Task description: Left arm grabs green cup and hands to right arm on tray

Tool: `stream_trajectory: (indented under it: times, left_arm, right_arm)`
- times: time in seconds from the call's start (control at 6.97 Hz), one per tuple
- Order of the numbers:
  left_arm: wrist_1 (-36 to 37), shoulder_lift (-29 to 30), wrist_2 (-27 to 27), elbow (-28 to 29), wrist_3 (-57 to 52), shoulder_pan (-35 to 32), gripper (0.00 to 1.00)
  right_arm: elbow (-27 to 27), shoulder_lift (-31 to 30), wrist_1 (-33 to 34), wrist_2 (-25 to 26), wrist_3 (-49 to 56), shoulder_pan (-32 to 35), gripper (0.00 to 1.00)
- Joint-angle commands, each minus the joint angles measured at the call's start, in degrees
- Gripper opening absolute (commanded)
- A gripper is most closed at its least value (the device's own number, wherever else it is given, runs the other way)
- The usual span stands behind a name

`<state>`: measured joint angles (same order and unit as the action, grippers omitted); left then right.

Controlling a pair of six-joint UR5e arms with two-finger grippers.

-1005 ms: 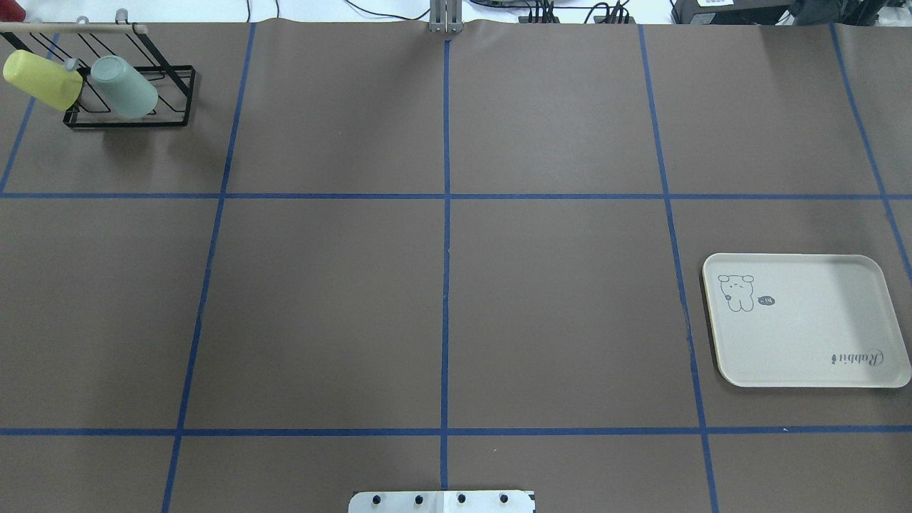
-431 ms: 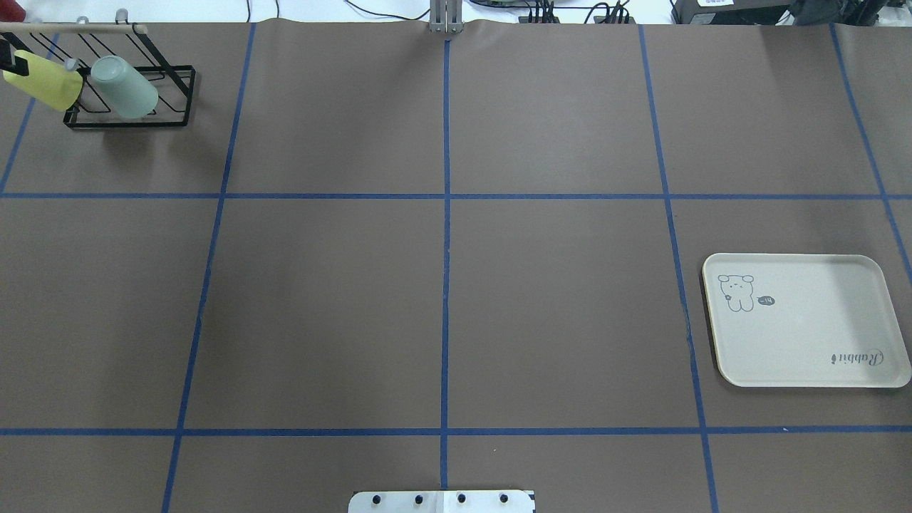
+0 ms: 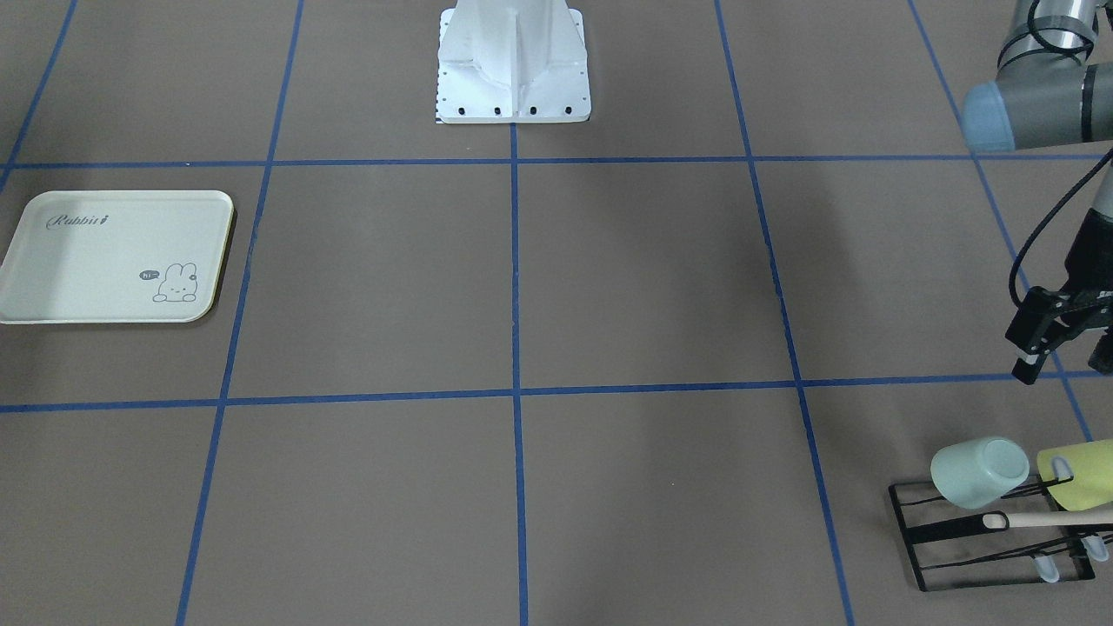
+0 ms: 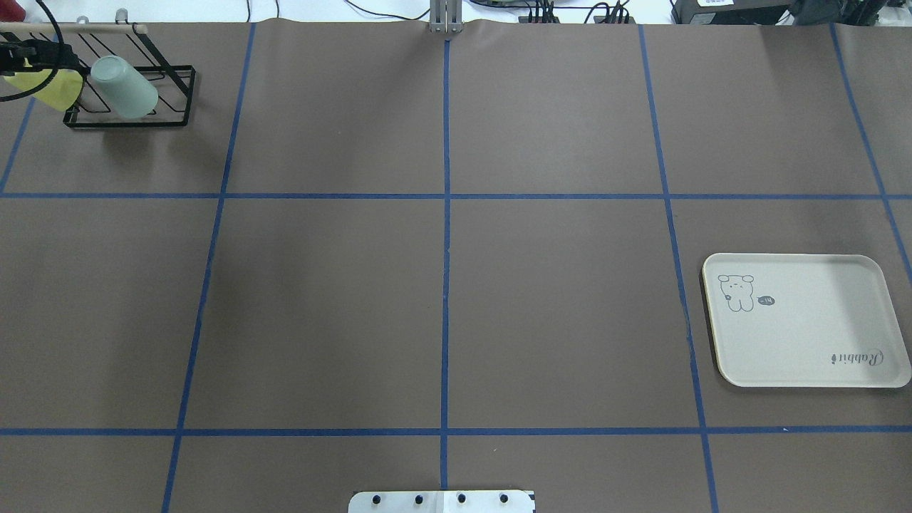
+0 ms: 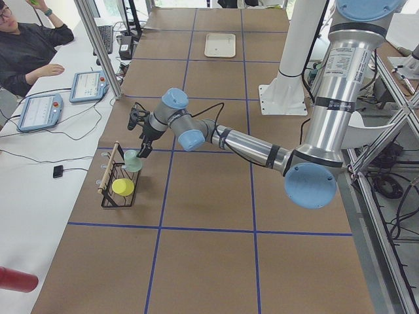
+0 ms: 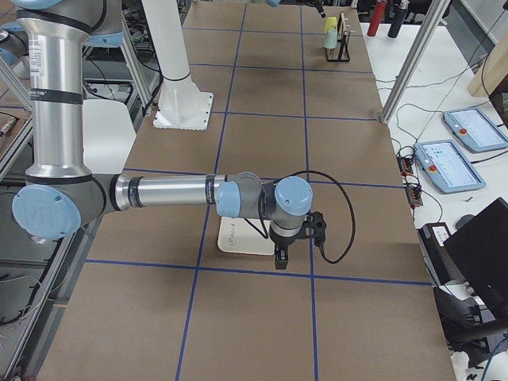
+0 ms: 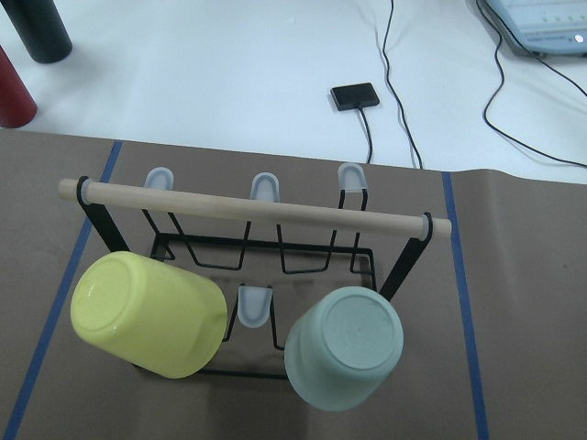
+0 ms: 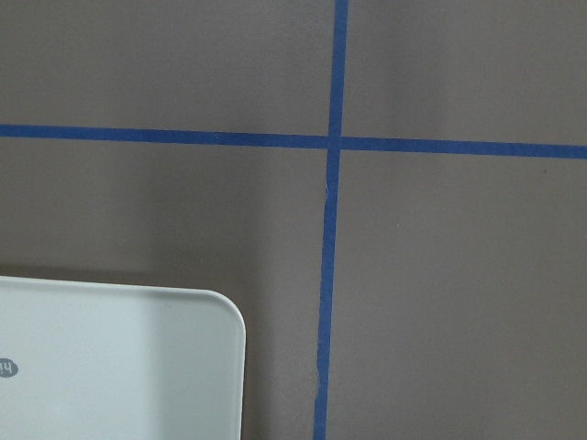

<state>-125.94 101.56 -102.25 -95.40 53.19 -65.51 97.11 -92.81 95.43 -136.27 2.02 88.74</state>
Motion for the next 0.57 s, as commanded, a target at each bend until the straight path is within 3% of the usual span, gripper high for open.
stream_trajectory:
  times: [0.0, 0.29, 0.43]
  left_arm:
    - [-0.3, 0.7, 10.4, 0.4, 0.9, 5.5, 1.00]
    - [-0.5, 1.9, 17.9, 2.3, 5.5, 10.6, 1.00]
    - [-5.9, 1.9, 19.4, 5.6, 5.4, 11.0, 1.00]
  right_arm:
    - [-0.1, 0.0, 0.0, 0.0, 0.0, -0.1, 1.00]
    - [0.0, 0.0, -0.1, 0.2, -0.3, -0.6, 1.00]
    - [0.7, 0.2, -0.5, 0.1, -0.4, -0.7, 1.00]
